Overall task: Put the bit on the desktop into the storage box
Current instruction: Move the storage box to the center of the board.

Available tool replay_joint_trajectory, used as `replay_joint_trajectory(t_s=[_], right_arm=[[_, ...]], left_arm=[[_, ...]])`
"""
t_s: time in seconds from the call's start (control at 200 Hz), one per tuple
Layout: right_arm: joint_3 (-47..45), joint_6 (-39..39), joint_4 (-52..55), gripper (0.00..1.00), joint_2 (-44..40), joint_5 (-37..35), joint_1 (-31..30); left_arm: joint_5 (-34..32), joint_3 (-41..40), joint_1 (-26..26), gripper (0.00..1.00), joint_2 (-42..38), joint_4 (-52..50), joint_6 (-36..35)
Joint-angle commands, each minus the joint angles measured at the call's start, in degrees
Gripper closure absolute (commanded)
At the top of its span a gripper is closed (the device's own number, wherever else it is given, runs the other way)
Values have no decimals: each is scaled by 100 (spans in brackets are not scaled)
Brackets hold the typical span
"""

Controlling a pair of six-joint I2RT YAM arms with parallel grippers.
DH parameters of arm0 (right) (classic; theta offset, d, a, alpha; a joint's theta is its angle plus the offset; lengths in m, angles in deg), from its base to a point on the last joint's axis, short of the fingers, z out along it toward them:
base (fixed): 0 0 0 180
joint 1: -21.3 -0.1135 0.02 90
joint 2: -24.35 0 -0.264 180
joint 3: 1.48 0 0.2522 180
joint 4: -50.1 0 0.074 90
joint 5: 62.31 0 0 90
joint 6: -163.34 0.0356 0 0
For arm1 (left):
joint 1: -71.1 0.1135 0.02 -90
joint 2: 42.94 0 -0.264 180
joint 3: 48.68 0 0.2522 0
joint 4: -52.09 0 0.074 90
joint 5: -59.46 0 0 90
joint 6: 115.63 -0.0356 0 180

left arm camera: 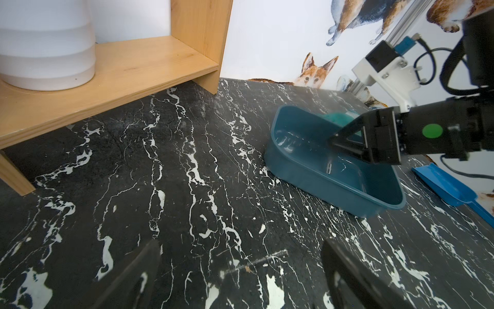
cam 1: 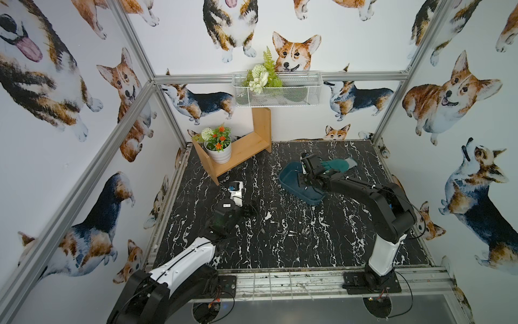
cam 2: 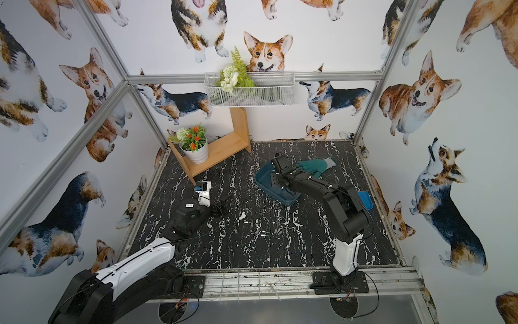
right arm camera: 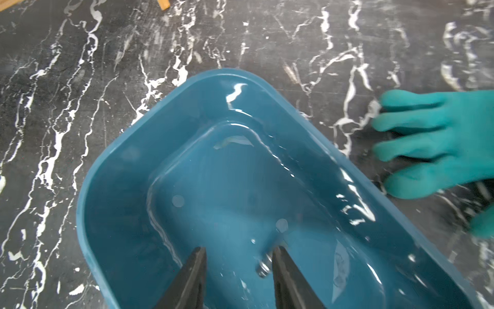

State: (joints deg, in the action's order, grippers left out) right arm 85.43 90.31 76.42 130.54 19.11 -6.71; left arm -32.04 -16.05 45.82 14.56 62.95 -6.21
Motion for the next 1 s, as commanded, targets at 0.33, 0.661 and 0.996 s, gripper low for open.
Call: replay_joint_trajectory(t_s=[0.33,0.661,0.996], right_arm=[[926,-286,23,52,958,1230,-3],[1512,-395,227,52,1494,1630,-285],[1951,-526,445,52,1746,1737,-747]], left_arm=[[-48,-13,-4,0,28,131,-15],[-33,-15,-3,0,17,148,-8],[-26,-24,-3,0,6,148,-1]])
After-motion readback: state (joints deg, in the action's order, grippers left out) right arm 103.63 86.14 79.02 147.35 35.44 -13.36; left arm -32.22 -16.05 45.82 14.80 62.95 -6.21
